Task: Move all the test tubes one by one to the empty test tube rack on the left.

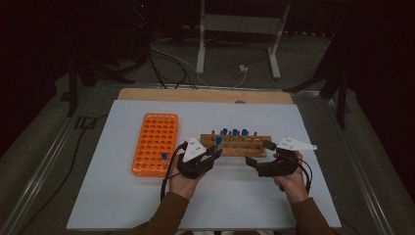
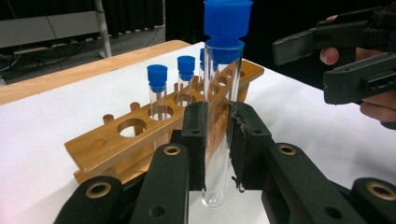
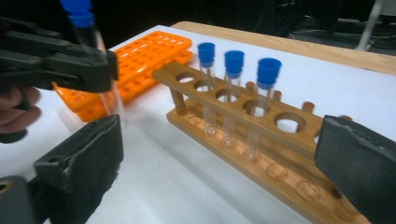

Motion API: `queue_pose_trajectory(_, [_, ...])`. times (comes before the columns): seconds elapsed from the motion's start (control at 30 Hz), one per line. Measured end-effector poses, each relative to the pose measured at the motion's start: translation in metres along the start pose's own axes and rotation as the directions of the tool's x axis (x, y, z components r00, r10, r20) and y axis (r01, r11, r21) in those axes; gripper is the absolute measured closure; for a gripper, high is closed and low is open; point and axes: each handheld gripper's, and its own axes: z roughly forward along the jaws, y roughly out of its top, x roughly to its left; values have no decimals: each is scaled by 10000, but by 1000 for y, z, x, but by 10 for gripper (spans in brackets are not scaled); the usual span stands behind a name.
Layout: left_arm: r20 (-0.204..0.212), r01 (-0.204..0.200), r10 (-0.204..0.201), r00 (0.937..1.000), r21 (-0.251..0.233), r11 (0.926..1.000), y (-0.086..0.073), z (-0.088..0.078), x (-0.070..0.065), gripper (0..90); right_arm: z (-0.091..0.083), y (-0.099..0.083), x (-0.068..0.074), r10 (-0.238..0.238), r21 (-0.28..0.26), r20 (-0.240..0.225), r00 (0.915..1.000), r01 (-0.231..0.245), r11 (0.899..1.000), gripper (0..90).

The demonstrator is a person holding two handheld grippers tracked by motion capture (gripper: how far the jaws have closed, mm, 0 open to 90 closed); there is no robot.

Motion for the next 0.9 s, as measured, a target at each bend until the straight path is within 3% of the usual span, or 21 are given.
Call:
queue_pose_trajectory(0.1, [86,-45,45,10000,-3,10000,-1,-6,0,781,-2,-3,-2,-78,29,266,9996,78,10000,0])
queue_pose_trajectory(0.2, [331,-489,486,9983,94,9988,-3,-13,-2,781,-4,-5,-3,-139,58,454,9989,137,9999,0])
queue_pose_trajectory(0.3, [550,-651,643,9964,137,9978,-5,-22,-2,781,-6,-6,-5,-134,36,551,9984,133,9999,0])
queue_pose_trajectory(0.67, [735,-700,691,9949,101,9975,-18,-57,12,780,-11,-6,-9,-276,-82,873,9958,284,9996,0])
queue_pose_trajectory(0.9, [617,-650,642,9960,113,9978,-27,-77,23,780,-17,-7,-14,-274,-121,1059,9940,289,9995,0])
